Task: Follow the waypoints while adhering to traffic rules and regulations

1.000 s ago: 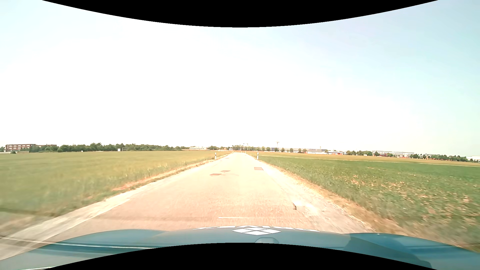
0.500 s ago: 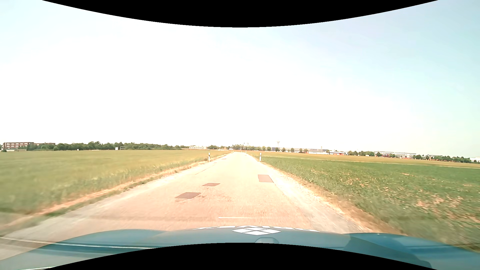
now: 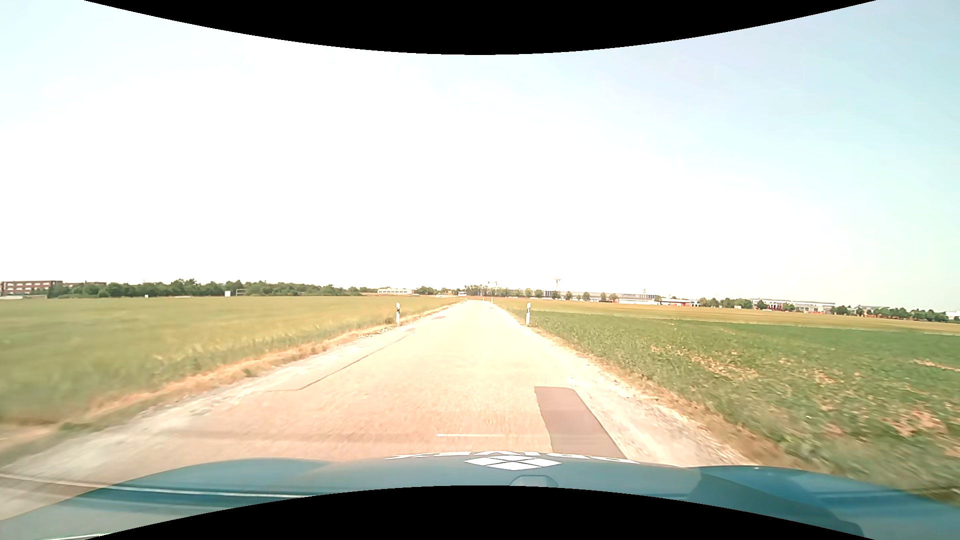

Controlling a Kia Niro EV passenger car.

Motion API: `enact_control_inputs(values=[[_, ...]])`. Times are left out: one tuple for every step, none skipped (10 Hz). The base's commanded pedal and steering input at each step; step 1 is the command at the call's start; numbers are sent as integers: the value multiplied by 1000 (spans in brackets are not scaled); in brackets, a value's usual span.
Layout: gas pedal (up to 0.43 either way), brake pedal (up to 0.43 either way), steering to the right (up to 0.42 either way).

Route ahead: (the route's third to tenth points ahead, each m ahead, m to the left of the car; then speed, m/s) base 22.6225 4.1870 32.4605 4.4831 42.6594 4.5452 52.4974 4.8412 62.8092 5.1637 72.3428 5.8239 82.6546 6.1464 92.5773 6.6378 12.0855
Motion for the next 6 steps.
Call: enact_control_inputs(values=[[20,0,-6],[28,0,-6],[39,0,-6],[47,0,-6],[47,0,-6],[47,0,-6]])
